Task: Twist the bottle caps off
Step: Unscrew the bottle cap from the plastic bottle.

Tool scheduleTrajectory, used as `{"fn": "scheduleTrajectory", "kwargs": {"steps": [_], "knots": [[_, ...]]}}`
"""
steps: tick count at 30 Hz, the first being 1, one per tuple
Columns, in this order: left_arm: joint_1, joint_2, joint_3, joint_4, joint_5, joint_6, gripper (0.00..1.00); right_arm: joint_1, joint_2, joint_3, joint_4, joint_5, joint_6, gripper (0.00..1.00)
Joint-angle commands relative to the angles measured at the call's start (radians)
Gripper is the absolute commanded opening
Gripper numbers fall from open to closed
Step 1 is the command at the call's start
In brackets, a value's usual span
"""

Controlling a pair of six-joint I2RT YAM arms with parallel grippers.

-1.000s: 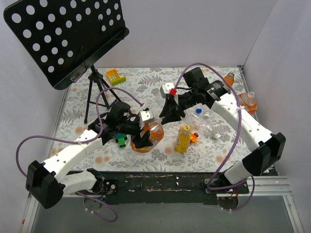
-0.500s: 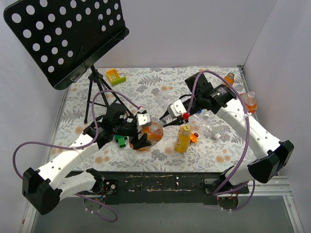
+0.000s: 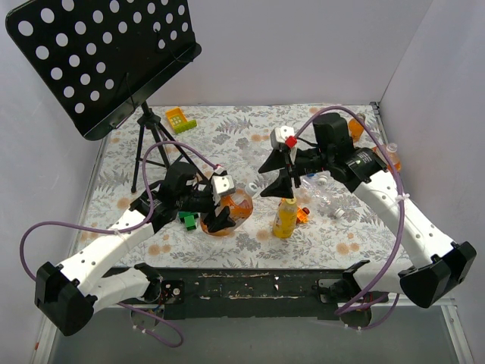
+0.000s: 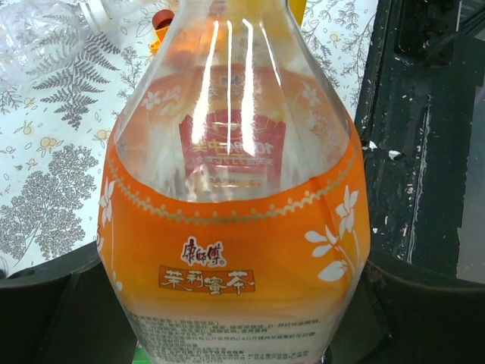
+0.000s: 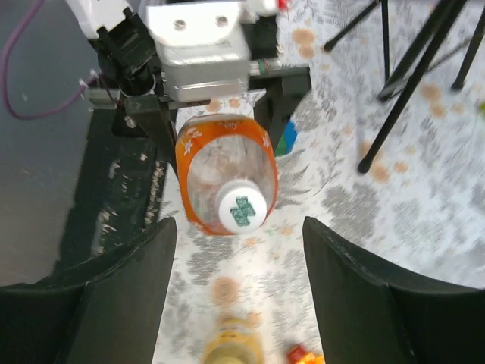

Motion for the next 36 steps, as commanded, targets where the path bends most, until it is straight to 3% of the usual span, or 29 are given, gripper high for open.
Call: {"fn": "scheduleTrajectory", "kwargs": {"steps": [1,13,20,23,31,33,36], "knots": [[0.004,-0.034,0.014,0.098,-0.01,-0.037,0.0,-0.028,-0.039,-0.125,0.244,0.019,0.531,0.75],[0.001,0.021,0.04,0.133,-0.007,-0.069,0.0,-0.019,0.02,-0.113,0.259,0.056,0.644,0.75],[0.001,0.029,0.037,0.142,-0.003,-0.073,0.0,-0.009,0.046,-0.099,0.253,0.065,0.648,0.65],[0.001,0.031,0.037,0.142,-0.003,-0.075,0.0,-0.004,0.053,-0.091,0.25,0.065,0.641,0.54],[0.0,0.034,0.032,0.142,-0.003,-0.075,0.0,-0.002,0.056,-0.065,0.241,0.073,0.625,0.54],[0.0,0.035,0.034,0.142,-0.003,-0.075,0.0,-0.002,0.062,-0.061,0.235,0.067,0.618,0.46],[0.001,0.031,0.034,0.142,-0.003,-0.073,0.0,0.001,0.069,-0.05,0.21,0.042,0.596,0.24]]}}
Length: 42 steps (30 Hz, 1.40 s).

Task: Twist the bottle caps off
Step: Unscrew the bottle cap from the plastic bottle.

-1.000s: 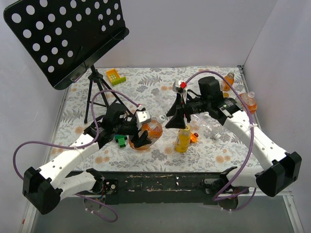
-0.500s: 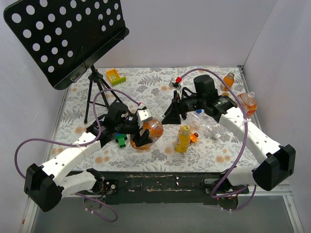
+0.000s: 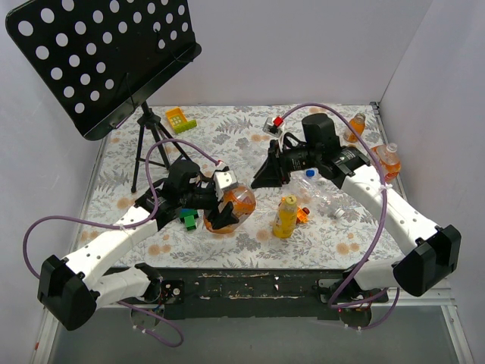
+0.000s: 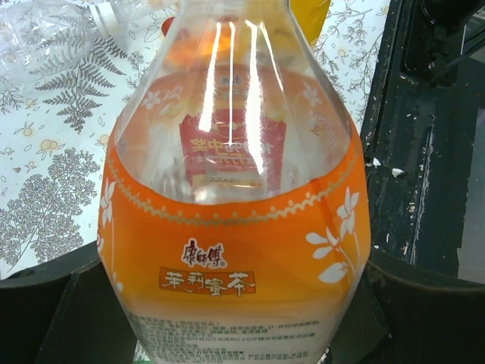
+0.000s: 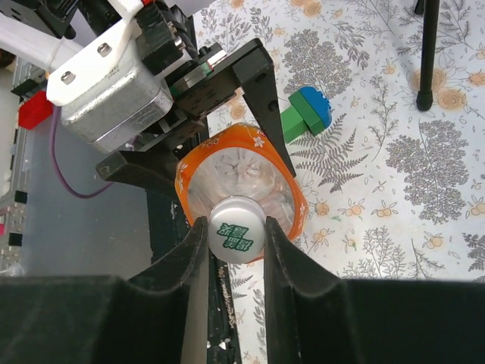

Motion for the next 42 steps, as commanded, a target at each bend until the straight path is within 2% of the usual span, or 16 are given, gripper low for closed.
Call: {"fn": "scheduleTrajectory", "kwargs": {"steps": [1,4,6,10,14,17,20,25,29,38,40,41,42], "knots": [[0.001,-0.013,0.037,0.07,0.016,-0.001,0.0,0.008,0.012,0.063,-0.018,-0.049,-0.064,0.2],[0.001,-0.019,0.04,0.061,0.014,0.008,0.0,0.008,0.009,0.067,-0.048,-0.116,-0.17,0.1],[0.001,-0.021,0.043,0.051,0.013,0.015,0.0,0.008,0.016,0.096,-0.113,-0.184,-0.305,0.01],[0.001,-0.03,0.04,0.025,0.026,0.045,0.0,0.008,0.064,0.216,-0.381,-0.255,-0.738,0.01],[0.003,-0.049,0.029,0.004,0.06,0.072,0.0,0.008,0.115,0.377,-0.699,-0.189,-1.269,0.02],[0.003,-0.064,0.022,0.004,0.086,0.083,0.0,0.008,0.115,0.417,-0.733,-0.106,-1.457,0.06],[0.003,-0.072,0.017,0.004,0.095,0.085,0.0,0.008,0.104,0.415,-0.773,-0.091,-1.627,0.11],[0.003,-0.076,0.009,-0.001,0.105,0.095,0.0,0.008,0.09,0.402,-0.776,-0.08,-1.651,0.11],[0.001,-0.07,0.005,0.004,0.109,0.098,0.0,0.008,0.053,0.374,-0.707,-0.06,-1.58,0.11],[0.003,-0.079,0.0,0.005,0.117,0.094,0.0,-0.014,0.039,0.379,-0.694,-0.12,-1.505,0.1],[0.003,-0.082,-0.005,0.005,0.112,0.092,0.0,-0.018,0.036,0.369,-0.616,-0.131,-1.356,0.11],[0.003,-0.084,-0.006,0.007,0.106,0.091,0.0,-0.018,0.029,0.35,-0.541,-0.126,-1.207,0.14],[0.003,-0.085,-0.006,0.01,0.1,0.086,0.0,-0.018,0.017,0.312,-0.423,-0.114,-1.016,0.25]]}}
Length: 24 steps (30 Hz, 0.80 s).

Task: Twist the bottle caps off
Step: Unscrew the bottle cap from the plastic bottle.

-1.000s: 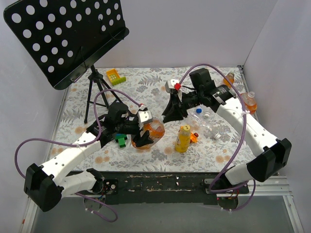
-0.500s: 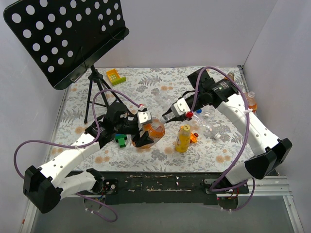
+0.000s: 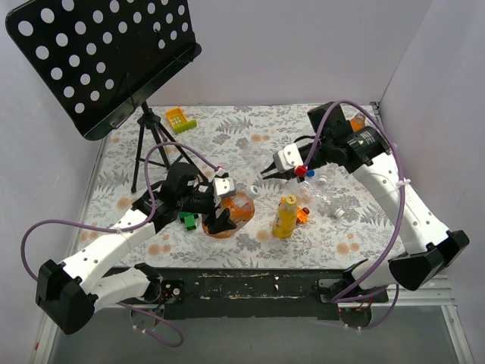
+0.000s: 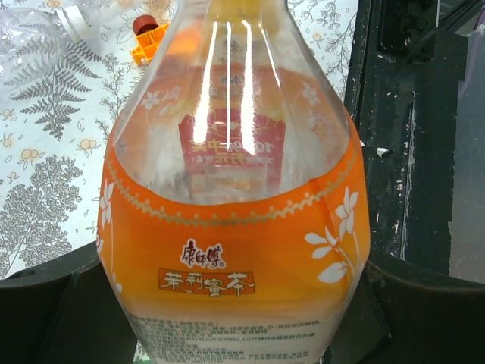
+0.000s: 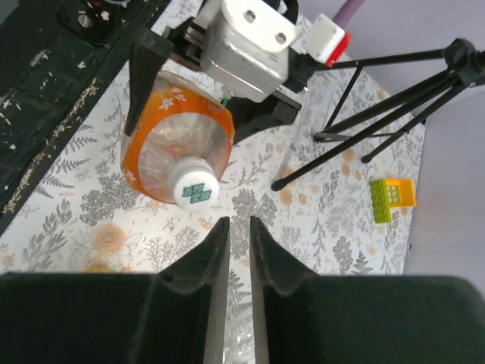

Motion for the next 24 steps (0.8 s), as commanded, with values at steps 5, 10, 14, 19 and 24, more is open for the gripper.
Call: {"fn": "scheduleTrajectory", "kwargs": {"steps": [5,10,14,19,24], "knots": [[-0.003,-0.056,0.01,0.076,-0.023,-0.027,0.0,-0.018,-0.101,-0.223,0.655,-0.048,1.13,0.66],[-0.001,-0.041,0.015,0.096,-0.049,-0.051,0.0,-0.035,-0.122,-0.322,0.781,0.13,1.515,0.73],[-0.003,-0.009,0.033,0.109,-0.05,-0.062,0.0,-0.02,-0.124,-0.345,0.79,0.131,1.595,0.77],[-0.001,0.01,0.049,0.117,-0.05,-0.07,0.0,0.006,-0.08,-0.336,0.7,0.158,1.566,0.77],[-0.003,0.011,0.047,0.12,-0.052,-0.073,0.0,0.04,-0.067,-0.329,0.661,0.209,1.518,0.77]]}}
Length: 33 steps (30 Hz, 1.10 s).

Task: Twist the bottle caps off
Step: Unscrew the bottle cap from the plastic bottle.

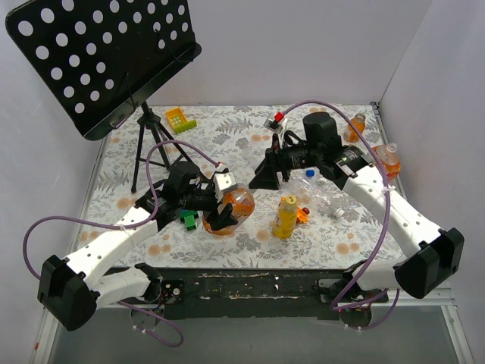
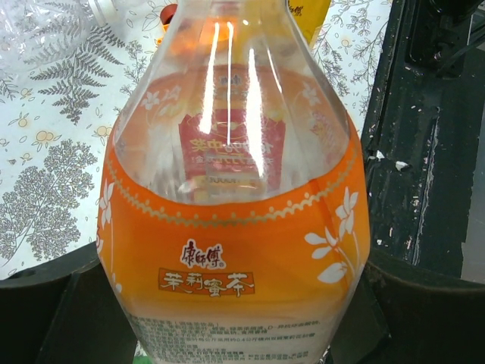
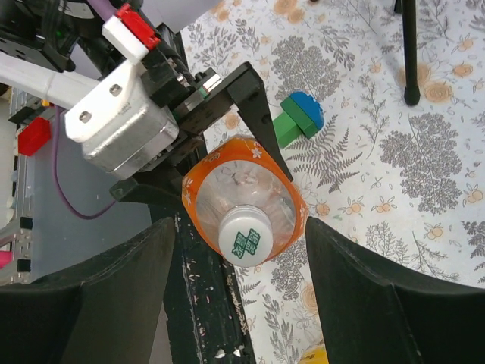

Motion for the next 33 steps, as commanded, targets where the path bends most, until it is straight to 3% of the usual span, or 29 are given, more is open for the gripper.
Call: {"fn": "scheduleTrajectory", "kwargs": {"steps": [1,5,11,16,21,22,24,28,33], "knots": [[-0.001,-0.021,0.049,0.084,0.018,-0.009,0.0,0.029,0.009,0.009,-0.027,0.062,-0.013,0.76],[-0.001,-0.025,0.043,0.089,0.018,-0.015,0.0,0.037,0.024,0.015,-0.033,0.072,-0.022,0.71],[-0.001,-0.031,0.04,0.087,0.007,-0.013,0.0,0.043,0.044,0.041,-0.07,0.045,-0.059,0.49],[-0.001,-0.033,0.04,0.084,0.004,-0.009,0.0,0.046,0.037,0.047,-0.098,0.016,-0.103,0.4],[-0.001,-0.036,0.04,0.073,0.002,0.005,0.0,0.047,0.053,0.099,-0.148,-0.034,-0.229,0.06],[-0.001,-0.036,0.04,0.069,0.005,0.011,0.0,0.047,0.063,0.12,-0.176,-0.057,-0.278,0.04],[-0.001,-0.037,0.041,0.053,0.021,0.028,0.0,0.047,0.099,0.197,-0.319,-0.172,-0.563,0.04],[-0.001,-0.047,0.041,0.02,0.07,0.057,0.0,0.049,0.225,0.474,-0.857,-0.289,-1.315,0.04],[-0.001,-0.077,0.028,-0.003,0.143,0.083,0.0,0.049,0.195,0.441,-0.887,-0.206,-1.732,0.01]]}}
